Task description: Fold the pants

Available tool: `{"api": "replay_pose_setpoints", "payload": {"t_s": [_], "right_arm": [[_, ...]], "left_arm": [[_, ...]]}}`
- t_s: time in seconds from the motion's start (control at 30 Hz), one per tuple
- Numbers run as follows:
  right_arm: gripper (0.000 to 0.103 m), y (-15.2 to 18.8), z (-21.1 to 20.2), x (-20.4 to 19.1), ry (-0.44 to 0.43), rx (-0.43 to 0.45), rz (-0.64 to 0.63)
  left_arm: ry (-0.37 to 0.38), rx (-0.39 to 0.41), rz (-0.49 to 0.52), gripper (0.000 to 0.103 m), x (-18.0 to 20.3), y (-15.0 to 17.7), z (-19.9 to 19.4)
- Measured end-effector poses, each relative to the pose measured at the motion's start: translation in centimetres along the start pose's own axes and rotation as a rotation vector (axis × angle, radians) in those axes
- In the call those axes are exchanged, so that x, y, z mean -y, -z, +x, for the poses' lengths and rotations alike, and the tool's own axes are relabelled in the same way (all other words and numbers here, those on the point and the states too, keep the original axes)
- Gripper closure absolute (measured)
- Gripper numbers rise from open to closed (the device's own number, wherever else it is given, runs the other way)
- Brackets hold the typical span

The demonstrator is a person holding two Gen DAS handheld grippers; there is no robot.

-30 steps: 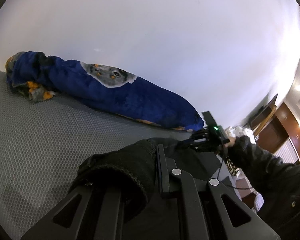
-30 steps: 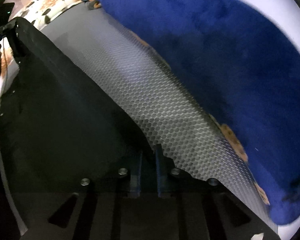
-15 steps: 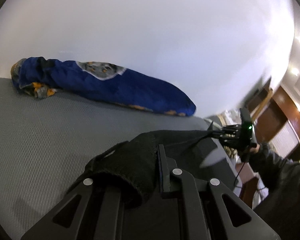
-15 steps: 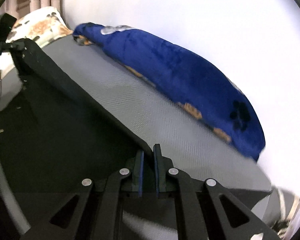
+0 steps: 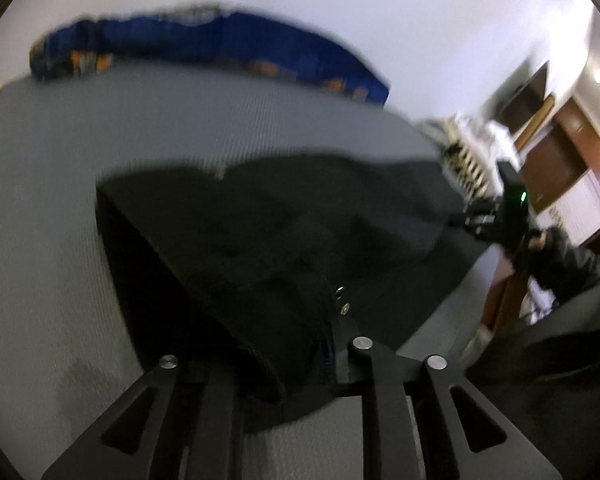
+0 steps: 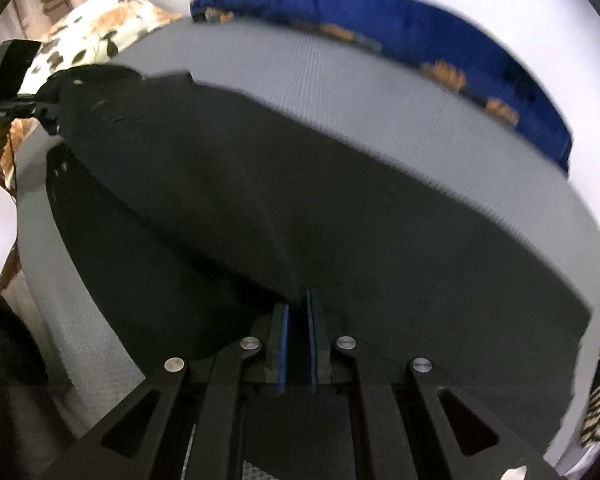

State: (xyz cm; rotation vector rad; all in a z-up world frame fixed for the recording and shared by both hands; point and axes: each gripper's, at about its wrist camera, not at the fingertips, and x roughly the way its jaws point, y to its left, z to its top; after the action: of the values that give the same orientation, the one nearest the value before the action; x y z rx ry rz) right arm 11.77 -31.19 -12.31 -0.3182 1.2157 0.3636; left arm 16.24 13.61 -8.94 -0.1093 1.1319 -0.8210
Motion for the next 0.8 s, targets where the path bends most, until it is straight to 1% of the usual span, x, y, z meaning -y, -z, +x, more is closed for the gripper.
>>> {"api": "replay_pose_setpoints", "payload": {"t_s": [0.03, 0.07, 0.1, 0.17, 0.23, 0.27, 0.33, 0.37, 0.43, 0.57, 0.63, 0.7, 0.8], "right_arm": [[0.097, 0.2, 0.6, -0.2, 0.006, -0.012, -0.007], [0.097, 0.3, 1.2, -0.4, 0.017, -0.017, -0.015], [0.097, 0.3, 1.2, -0.5, 0.022, -0.007, -0.018], [0.097, -0.1, 1.0, -0.1, 0.015, -0.018, -0.002], [0.097, -0.2, 1.1, -0.1, 0.021, -0.023, -0.003], [0.096, -0.2, 1.1, -0.3, 0.026, -0.024, -0.007], [0.096, -0.3, 1.1, -0.3, 0.030, -0.022, -0.007], [0.096, -0.3, 1.2, -0.2, 0.027, -0.021, -0.002], [0.096, -0.2, 1.2, 0.1, 0.016, -0.013, 0.012], [0.096, 0.0, 1.1, 0.1, 0.014, 0.000, 0.014], [0.096, 0.1, 1.0, 0.2, 0.009, 0.008, 0.014], [0.096, 0.0, 1.0, 0.2, 0.004, 0.013, 0.014], [0.096, -0.2, 0.8, 0.1, 0.001, 0.023, 0.010]], "left_arm": [[-0.018, -0.027, -0.004, 0.079, -0.1, 0.5, 0.6], [-0.046, -0.061, -0.006, 0.077, -0.2, 1.2, 1.4], [-0.057, -0.067, -0.007, 0.077, -0.2, 1.6, 1.6], [-0.061, -0.045, -0.029, 0.075, 0.0, 2.0, 1.2], [-0.093, -0.039, -0.047, 0.062, 0.1, 2.0, 0.3], [-0.109, -0.032, -0.045, 0.059, 0.2, 2.1, -0.2], [-0.188, -0.012, -0.050, 0.037, 0.2, 2.5, -1.5], [-0.211, 0.001, -0.068, 0.035, 0.1, 2.9, -2.5], [-0.198, 0.028, -0.121, 0.035, -0.1, 3.5, -3.9], [-0.164, 0.115, -0.273, 0.035, -0.2, 4.4, -6.8], [-0.111, 0.149, -0.369, 0.035, -0.1, 5.0, -7.5], [-0.068, 0.139, -0.466, 0.035, 0.0, 5.2, -6.8], [-0.037, 0.109, -0.581, 0.037, -0.2, 5.8, -5.1]]}}
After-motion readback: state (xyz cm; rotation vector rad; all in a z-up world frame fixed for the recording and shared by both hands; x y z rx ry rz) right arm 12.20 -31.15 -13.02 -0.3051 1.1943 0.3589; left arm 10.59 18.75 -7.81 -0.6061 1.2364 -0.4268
